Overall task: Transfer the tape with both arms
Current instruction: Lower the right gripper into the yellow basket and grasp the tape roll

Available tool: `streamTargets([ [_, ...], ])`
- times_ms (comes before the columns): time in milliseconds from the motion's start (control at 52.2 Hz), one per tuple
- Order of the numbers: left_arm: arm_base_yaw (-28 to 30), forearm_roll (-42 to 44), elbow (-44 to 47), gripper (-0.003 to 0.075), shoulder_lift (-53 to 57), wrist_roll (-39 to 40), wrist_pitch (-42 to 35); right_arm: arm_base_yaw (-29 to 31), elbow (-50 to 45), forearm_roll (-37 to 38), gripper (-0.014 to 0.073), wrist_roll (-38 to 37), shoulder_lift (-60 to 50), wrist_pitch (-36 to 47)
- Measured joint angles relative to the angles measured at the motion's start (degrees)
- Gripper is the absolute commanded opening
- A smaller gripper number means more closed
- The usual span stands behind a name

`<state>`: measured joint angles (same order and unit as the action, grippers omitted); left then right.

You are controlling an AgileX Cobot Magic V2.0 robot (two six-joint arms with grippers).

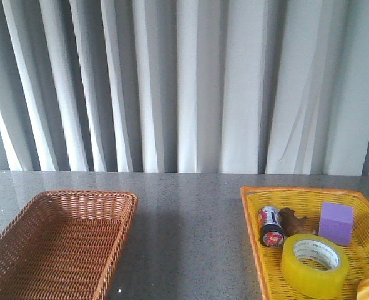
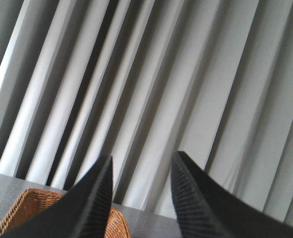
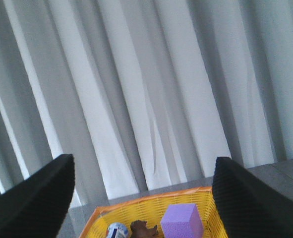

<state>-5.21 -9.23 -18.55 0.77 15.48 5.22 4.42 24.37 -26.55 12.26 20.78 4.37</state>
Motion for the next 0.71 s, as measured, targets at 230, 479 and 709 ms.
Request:
streamTargets([
  [230,0.0,-1.28,-2.46,0.0336,-5.82,0.0,1.95,0.0,18.42,10.39,0.0524,1.6,14.0,-20.06],
  [479,0.0,-1.28,-8.08,0.0336,-16.11,-5.7,2.25,0.0,44.1,15.86,0.0524,2.54,40.41,-41.23],
  [709,0.0,-1.28,-9.07,0.0336,-20.19,-6.49,3.01,0.0,60.98,16.71,0.0524,2.63,65.29,-54.94],
])
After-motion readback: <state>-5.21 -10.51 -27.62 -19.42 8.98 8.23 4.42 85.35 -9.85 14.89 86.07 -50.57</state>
